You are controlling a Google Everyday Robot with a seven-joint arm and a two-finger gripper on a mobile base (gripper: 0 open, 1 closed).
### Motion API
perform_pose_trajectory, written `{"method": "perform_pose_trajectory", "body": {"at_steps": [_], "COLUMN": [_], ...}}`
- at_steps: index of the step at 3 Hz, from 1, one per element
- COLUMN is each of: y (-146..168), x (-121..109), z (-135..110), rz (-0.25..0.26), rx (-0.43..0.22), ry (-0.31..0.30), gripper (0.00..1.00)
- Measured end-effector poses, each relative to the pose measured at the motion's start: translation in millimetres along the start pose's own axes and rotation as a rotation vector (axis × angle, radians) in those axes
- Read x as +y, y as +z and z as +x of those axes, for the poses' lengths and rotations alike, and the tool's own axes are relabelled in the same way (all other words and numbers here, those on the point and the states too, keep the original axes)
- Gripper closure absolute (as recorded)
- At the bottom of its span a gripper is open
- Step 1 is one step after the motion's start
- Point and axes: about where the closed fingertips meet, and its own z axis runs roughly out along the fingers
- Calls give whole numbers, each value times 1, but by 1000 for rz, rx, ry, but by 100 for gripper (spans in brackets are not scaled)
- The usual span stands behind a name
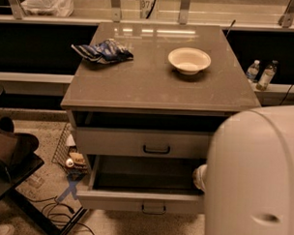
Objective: Open middle drawer
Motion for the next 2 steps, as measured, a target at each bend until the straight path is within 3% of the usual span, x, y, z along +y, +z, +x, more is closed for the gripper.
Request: {"method": "perform_pose_trajectory", "body": {"at_steps": [1,2], "y": [33,40], "x": [-1,2], "z": [22,26], "rz": [-34,-45], "rx": [52,58], "ry": [27,29], "gripper": [100,100]}}
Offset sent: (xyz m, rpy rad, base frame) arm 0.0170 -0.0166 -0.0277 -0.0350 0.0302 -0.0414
